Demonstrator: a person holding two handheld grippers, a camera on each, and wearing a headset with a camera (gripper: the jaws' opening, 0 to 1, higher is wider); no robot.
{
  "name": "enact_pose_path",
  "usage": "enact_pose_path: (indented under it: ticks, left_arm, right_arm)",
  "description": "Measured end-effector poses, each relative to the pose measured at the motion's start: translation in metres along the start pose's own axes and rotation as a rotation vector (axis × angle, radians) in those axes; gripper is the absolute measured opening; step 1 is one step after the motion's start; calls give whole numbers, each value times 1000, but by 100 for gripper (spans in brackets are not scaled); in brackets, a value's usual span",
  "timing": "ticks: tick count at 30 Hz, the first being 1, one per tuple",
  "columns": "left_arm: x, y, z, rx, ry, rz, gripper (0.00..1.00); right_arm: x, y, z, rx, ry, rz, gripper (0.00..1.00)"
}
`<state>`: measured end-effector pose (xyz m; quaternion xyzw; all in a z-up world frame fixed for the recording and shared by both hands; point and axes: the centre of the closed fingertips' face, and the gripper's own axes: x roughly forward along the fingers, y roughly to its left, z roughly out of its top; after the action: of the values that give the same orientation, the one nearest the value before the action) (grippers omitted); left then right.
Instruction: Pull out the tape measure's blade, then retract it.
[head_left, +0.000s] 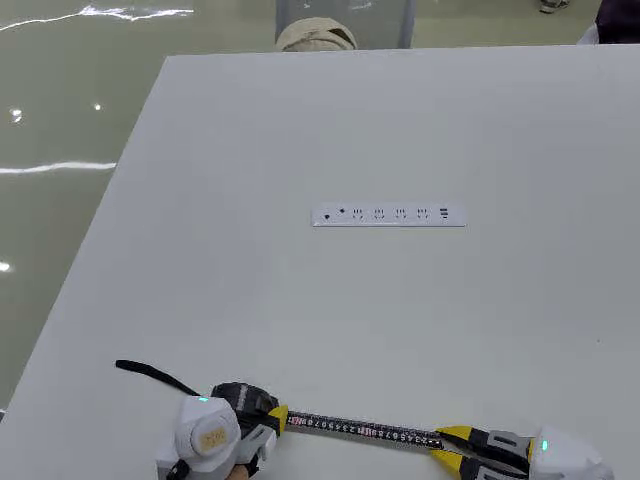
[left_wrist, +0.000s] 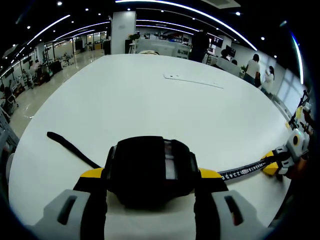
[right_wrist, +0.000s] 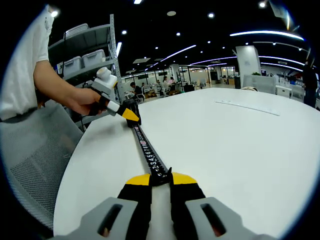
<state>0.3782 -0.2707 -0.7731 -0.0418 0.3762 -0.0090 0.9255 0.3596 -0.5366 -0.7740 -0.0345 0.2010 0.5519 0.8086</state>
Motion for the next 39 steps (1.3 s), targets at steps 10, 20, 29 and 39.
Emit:
enact_pose_path:
  ticks: [10, 20, 29, 39]
  left_arm:
    - [0, 0, 0, -2, 4, -1, 69]
    - [0, 0, 0, -2, 9, -3, 69]
    - [0, 0, 0, -3, 10, -3, 69]
    - [-1, -1, 1, -9, 8, -2, 69]
  right_arm:
    - [7, 3, 2, -1, -1, 7, 12]
    - [19, 9, 5, 6, -1, 31, 12]
    - [26, 12, 8, 4, -1, 41, 12]
    - [34, 13, 11, 7, -3, 37, 12]
